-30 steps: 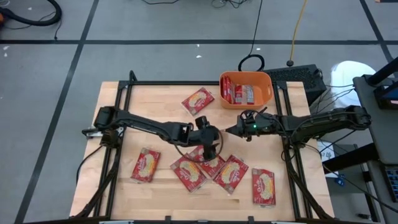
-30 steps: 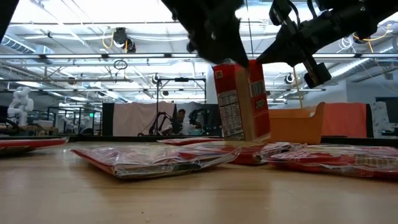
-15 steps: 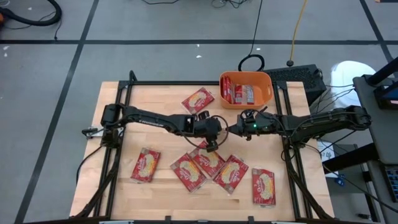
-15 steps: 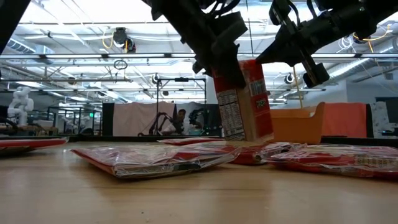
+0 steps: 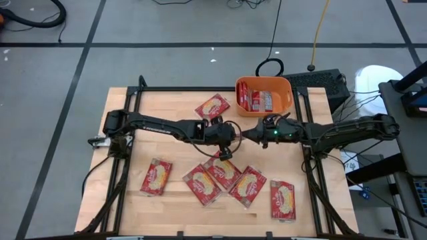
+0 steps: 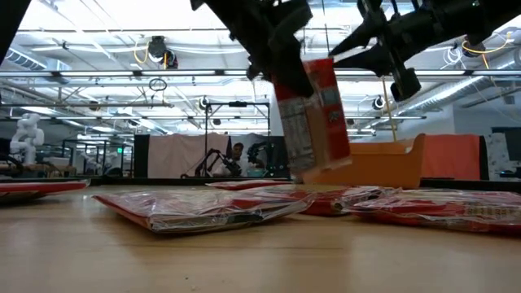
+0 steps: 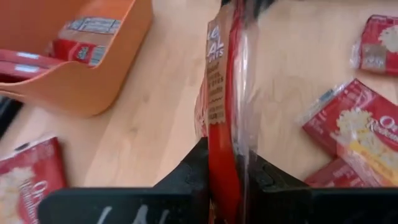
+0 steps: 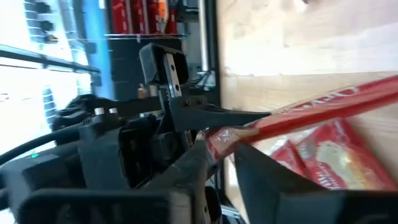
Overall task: Sort popcorn bags into baskets
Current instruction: Put the red popcorn bag into the orange bin
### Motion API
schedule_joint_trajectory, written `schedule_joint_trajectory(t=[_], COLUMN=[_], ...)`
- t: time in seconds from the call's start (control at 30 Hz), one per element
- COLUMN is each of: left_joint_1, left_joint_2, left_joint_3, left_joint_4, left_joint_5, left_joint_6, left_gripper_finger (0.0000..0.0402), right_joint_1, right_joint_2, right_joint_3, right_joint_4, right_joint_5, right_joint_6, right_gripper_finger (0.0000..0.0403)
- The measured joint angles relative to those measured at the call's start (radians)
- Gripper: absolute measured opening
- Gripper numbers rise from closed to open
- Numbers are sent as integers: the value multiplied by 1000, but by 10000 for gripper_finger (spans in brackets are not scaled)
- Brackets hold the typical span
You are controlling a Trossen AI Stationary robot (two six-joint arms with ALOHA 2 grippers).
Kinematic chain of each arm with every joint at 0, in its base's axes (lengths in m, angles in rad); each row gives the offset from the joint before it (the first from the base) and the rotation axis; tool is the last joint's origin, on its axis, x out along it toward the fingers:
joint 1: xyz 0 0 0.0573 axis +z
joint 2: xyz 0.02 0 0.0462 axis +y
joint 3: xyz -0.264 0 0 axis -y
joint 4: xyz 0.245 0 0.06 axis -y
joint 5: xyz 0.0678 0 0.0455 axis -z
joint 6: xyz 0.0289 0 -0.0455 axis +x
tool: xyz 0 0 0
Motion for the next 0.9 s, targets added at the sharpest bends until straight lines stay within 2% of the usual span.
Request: schedule_joint_trajectory(t=[0.17, 0.3, 0.57, 0.77, 0.9], left_joint_1=[0, 0, 0, 0, 0], left_joint_2=[-70, -137, -231, -236, -238], left_joint_3=[0, 0, 0, 0, 0], left_joint_4=[-27, -32, 65, 126, 129], left_joint_5=[-52, -127, -231, -356, -384], left_joint_6=[52, 111, 515, 768, 891], left_gripper_finger=[37, 36, 36, 36, 36], right_joint_1=[-37, -64, -126, -147, -150], right_joint_2=[-56, -99, -129, -100, -82], right_joint_3=[0, 0, 0, 0, -1], right_joint_4=[97, 184, 185, 199, 217], right_joint_5=[6, 2, -2, -2, 54], right_joint_6=[-145, -278, -80, 21, 121], right_gripper_finger=[142, 170, 174, 176, 178])
